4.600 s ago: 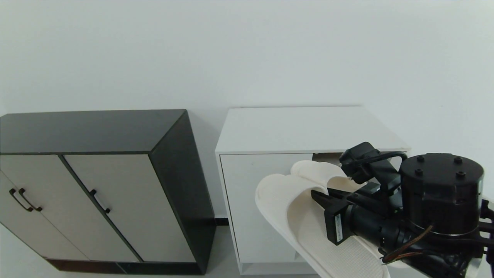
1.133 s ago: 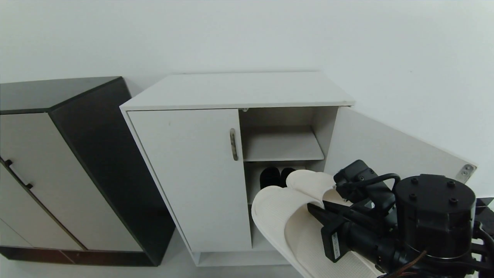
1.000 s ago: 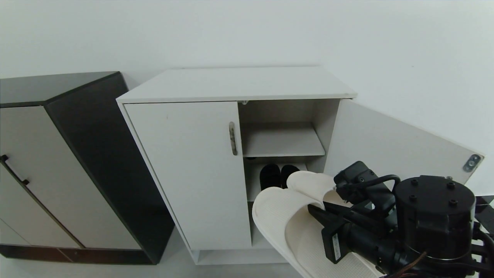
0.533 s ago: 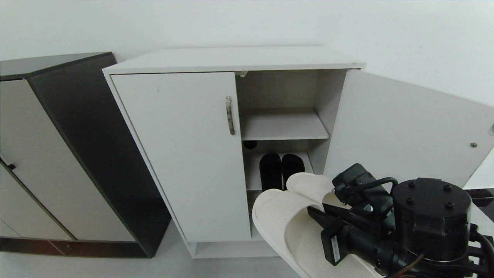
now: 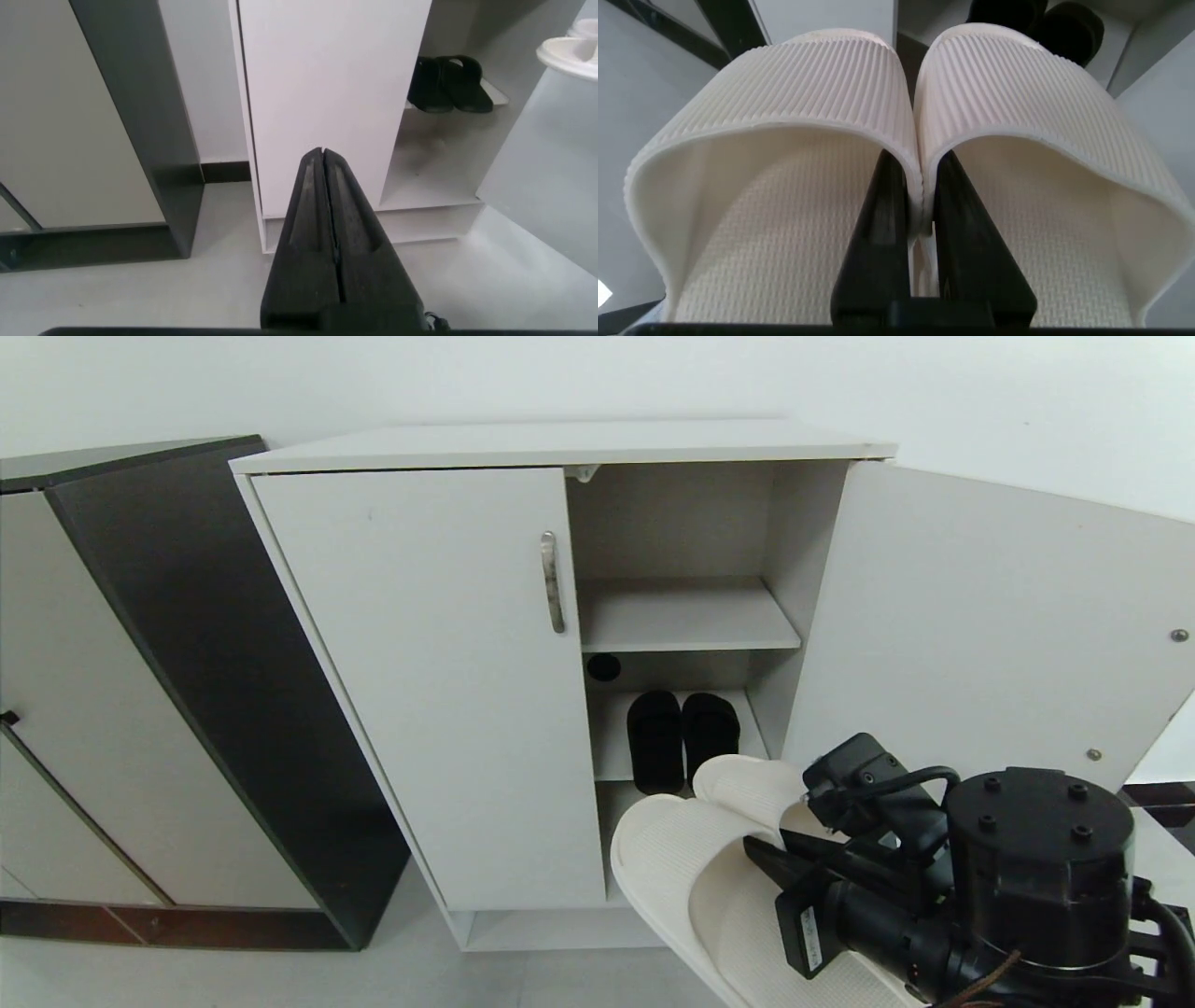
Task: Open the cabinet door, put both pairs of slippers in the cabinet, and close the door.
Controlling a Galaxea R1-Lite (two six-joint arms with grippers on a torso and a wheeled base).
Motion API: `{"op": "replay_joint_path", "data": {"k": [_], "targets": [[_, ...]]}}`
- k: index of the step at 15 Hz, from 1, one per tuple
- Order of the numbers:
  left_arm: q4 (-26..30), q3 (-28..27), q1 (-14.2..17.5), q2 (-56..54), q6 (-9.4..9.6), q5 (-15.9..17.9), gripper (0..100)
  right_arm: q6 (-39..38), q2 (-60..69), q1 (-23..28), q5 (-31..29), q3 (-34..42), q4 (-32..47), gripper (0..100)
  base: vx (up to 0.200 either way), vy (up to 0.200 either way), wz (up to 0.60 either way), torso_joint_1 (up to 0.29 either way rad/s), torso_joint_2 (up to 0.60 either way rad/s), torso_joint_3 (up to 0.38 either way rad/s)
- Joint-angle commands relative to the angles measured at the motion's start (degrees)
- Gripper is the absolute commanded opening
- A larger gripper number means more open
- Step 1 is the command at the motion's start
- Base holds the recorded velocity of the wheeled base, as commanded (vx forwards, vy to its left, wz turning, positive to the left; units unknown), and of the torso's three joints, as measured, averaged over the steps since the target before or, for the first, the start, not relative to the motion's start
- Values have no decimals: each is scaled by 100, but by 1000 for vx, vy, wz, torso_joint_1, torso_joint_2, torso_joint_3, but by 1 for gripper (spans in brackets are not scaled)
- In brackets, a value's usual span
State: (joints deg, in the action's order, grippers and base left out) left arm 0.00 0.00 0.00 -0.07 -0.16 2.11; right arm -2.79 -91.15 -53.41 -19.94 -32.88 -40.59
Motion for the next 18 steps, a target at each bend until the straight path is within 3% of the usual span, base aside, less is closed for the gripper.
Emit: {"op": "replay_joint_path", "data": {"k": [1, 6, 9, 12, 14, 15, 18], "targets": [[0, 0, 0, 7, -2, 0, 0, -2, -8, -3, -1, 1, -1, 0, 0, 0, 0, 0, 0, 0], [0, 0, 0, 7, -11, 0, 0, 165, -351, -240, -229, -8, 8, 0, 0, 0, 0, 0, 0, 0], [0, 0, 0, 7, -2, 0, 0, -521, -1599, -425, -1618, -1230, 78, 0, 0, 0, 0, 0, 0, 0], [0, 0, 0, 7, 7, 9, 0, -714, -2320, -311, -2383, -2557, 1018, 0, 0, 0, 0, 0, 0, 0], [0, 0, 0, 7, 7, 9, 0, -705, -2390, -179, -2409, -3234, 1423, 0, 0, 0, 0, 0, 0, 0], [0, 0, 0, 7, 7, 9, 0, -740, -2452, -3, -2462, -3928, 1757, 0, 0, 0, 0, 0, 0, 0], [0, 0, 0, 7, 7, 9, 0, -749, -2249, 190, -2971, -4218, 1686, 0, 0, 0, 0, 0, 0, 0]]}}
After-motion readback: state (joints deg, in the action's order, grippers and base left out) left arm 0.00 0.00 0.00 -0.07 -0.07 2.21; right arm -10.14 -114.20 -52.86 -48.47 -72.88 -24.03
